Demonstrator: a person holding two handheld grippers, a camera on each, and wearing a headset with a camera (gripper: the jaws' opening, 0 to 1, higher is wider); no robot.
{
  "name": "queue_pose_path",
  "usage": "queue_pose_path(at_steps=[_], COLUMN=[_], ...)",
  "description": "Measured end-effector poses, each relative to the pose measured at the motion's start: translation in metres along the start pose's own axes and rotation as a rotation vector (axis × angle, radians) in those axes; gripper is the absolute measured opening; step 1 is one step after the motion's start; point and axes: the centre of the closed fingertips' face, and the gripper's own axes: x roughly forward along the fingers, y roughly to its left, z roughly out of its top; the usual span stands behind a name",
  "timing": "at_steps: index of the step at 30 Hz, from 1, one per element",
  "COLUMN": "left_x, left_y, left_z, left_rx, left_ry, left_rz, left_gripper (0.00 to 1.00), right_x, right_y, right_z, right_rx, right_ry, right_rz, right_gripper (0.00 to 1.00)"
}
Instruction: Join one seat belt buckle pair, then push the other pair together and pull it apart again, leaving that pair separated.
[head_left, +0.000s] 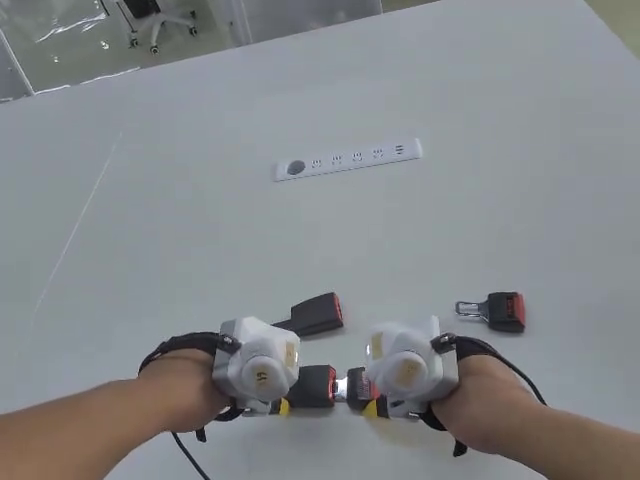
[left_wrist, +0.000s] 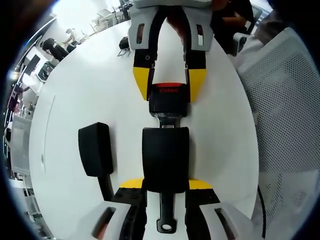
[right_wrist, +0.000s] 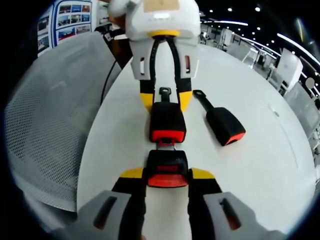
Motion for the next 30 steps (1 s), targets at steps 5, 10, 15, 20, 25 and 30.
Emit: queue_pose_path(at_steps=[5,10,15,20,25,30], left_x=[0.0001,-0.0001,-0.0002,-0.0001,0.0001,-0.0013], left_y=[0.0003,0.0005,0.0007,0.0001,0.0004,0.0003], left_z=[0.0004,0.0012,0.0007,0.0011,0.0011,0.0010], left_rx=[0.012,0.015,0.010,0.017,0.008,-0.016], left_ry=[-0.001,0.008,0.002,0.008,0.022,0.006], left_rz=[0.001,0.003,0.004,0.005,0.005,0.012], left_gripper=[0.28,0.28,0.28,0.28,0.28,0.28], right_x=[0.0001,-0.0004,0.0001,0.0006,0.0046,0.0054], right_y=[-0.0010,-0.0012,-0.0024,-0.0023,-0.0041,-0.0037], right_z=[0.0001,-0.0003,-0.0002,0.0011,0.0070,0.0084], right_rx=[-0.013,-0.010,-0.004,-0.043,-0.041,0.018], right_ry=[0.013,0.015,0.005,0.023,0.011,-0.025], right_rz=[0.004,0.007,0.010,0.014,0.017,0.009], right_gripper=[0.29,0.29,0.29,0.29,0.29,0.29])
